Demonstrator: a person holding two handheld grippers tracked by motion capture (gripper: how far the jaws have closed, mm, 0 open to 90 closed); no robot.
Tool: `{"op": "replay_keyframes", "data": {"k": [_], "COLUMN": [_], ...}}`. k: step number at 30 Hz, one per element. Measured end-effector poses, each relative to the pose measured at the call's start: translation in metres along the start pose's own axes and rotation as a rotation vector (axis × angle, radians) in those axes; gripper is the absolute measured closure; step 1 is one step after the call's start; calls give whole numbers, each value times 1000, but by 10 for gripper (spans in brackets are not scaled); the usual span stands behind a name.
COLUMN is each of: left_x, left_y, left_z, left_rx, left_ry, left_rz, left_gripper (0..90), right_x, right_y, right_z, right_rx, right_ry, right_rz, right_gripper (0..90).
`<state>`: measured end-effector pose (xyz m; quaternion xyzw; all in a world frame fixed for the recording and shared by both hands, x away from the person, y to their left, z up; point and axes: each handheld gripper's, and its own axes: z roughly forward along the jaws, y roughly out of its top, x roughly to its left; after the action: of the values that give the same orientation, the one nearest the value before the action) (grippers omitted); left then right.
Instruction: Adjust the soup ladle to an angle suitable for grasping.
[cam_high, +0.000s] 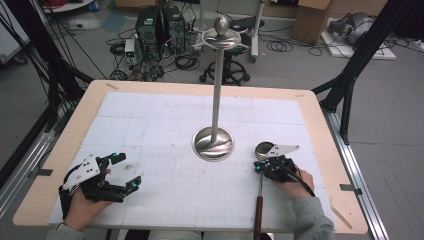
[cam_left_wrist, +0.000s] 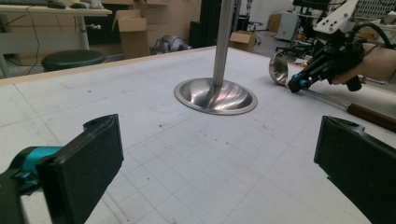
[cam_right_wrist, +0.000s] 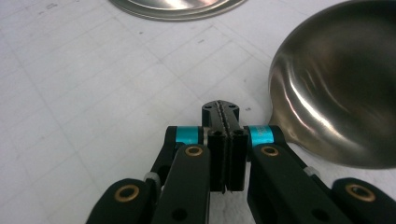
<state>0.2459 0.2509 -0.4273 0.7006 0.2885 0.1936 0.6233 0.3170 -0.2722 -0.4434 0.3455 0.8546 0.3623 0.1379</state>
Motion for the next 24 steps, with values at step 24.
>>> {"op": "replay_keyframes", "data": {"k": [24], "left_x": [-1], "left_y": [0], "left_z": [2], "left_rx": [3], "left_ry": [-1], "left_rz": [1], "left_gripper": [17], "right_x": [-18], "right_y": [-35], "right_z": [-36], "right_rx": [-5], "right_ry": [-35], "right_rz": [-1], "right_gripper": [900]}}
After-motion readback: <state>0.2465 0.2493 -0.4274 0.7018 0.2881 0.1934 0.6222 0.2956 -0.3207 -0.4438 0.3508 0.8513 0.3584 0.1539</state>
